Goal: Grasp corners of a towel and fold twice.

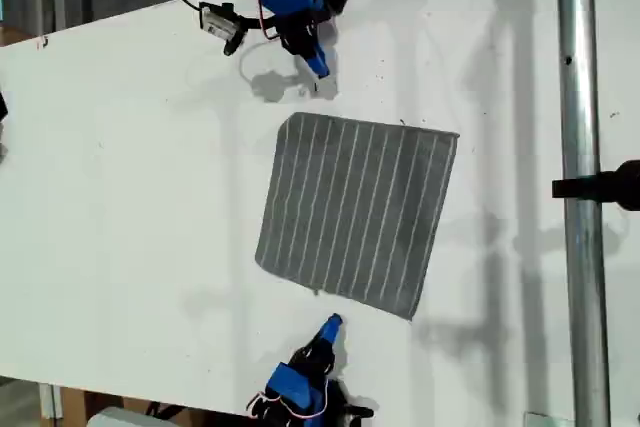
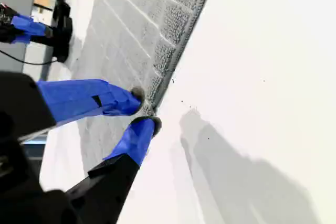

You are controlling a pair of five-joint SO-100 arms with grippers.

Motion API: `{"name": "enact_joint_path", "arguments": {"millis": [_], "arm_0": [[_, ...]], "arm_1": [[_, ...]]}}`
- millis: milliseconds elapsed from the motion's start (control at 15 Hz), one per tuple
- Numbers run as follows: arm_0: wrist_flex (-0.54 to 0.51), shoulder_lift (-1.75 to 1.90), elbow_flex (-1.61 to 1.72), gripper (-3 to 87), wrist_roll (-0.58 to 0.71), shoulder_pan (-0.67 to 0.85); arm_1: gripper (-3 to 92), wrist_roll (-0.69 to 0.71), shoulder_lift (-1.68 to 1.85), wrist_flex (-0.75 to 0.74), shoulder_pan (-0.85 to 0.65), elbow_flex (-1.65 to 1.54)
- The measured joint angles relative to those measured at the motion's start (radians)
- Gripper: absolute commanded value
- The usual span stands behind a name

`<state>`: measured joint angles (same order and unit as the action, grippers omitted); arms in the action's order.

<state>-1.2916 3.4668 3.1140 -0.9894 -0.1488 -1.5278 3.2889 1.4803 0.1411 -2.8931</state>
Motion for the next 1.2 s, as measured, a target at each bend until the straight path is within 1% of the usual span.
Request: {"name": "enact_joint_path", "arguments": {"millis": [67, 133, 200, 267, 533, 667, 867, 1133, 1200], "arm_0": [[0.008, 0.000, 0.000, -2.7, -0.011, 0.006], [0.044, 0.000, 0.000, -2.7, -0.115, 0.097], [0.055, 0.000, 0.000, -2.7, -0.202, 0.179], [0.058, 0.002, 0.003, -2.7, -0.229, 0.204], [0.061, 0.000, 0.003, -2.7, -0.239, 0.202], [0.061, 0.000, 0.003, -2.7, -0.239, 0.206], [0.061, 0.000, 0.003, -2.7, -0.239, 0.209], [0.061, 0.000, 0.003, -2.7, -0.244, 0.207], [0.061, 0.000, 0.003, -2.7, -0.250, 0.209]], "arm_1": [[-0.2, 0.018, -0.012, -0.003, 0.000, 0.003], [-0.2, 0.087, -0.048, -0.100, 0.078, 0.038], [-0.2, 0.106, -0.067, -0.156, 0.091, 0.055], [-0.2, 0.114, -0.084, -0.175, 0.091, 0.060], [-0.2, 0.118, -0.169, -0.187, 0.101, 0.121], [-0.2, 0.130, -0.399, -0.175, 0.101, 0.275], [-0.2, 0.209, -0.884, -0.089, 0.101, 0.667], [-0.2, 0.230, -1.525, 0.225, 0.149, 1.361], [-0.2, 0.230, -1.624, 0.244, 0.170, 1.508]]}}
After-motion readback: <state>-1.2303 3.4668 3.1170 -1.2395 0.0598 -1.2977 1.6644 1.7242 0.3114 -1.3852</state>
